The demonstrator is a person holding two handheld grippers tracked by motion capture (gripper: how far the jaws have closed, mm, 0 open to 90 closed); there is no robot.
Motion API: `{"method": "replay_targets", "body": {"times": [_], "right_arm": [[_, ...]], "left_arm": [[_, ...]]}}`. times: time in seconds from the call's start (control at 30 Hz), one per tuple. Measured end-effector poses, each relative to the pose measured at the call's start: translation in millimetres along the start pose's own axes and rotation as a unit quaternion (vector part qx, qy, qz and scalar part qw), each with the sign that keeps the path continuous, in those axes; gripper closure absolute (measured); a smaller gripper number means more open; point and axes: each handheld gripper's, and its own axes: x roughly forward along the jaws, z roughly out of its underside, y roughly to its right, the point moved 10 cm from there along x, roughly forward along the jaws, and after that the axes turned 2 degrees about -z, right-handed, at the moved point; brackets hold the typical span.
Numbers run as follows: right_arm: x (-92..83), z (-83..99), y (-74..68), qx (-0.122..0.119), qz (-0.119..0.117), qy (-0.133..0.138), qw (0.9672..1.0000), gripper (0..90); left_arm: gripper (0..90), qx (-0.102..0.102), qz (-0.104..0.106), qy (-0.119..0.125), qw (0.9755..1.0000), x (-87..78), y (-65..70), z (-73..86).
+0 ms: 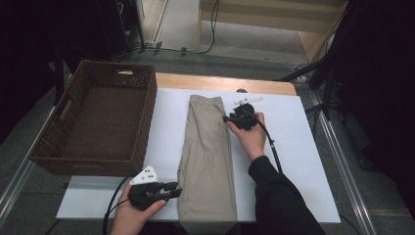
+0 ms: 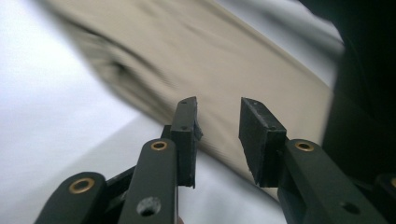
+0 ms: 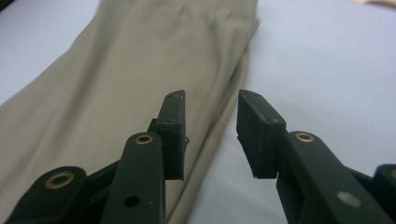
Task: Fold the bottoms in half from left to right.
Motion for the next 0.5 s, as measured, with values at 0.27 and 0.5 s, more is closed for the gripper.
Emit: {"method": "replay_targets", "body": {"times": [0.27, 0.5], "right_arm": [[-49.0, 57.0, -30.2, -0.031, -0.036, -0.005, 0.9989, 66.8], [-67.8, 98.9, -53.3, -0.021, -0.056, -0.014, 0.9981, 72.4]], "left_arm": [[69.3, 0.016, -0.068, -0.001, 0.9975, 8.9, -15.3, -17.7], [74.2, 0.002, -0.082, -0.006, 0.9967, 26.8, -19.9, -31.7]]}}
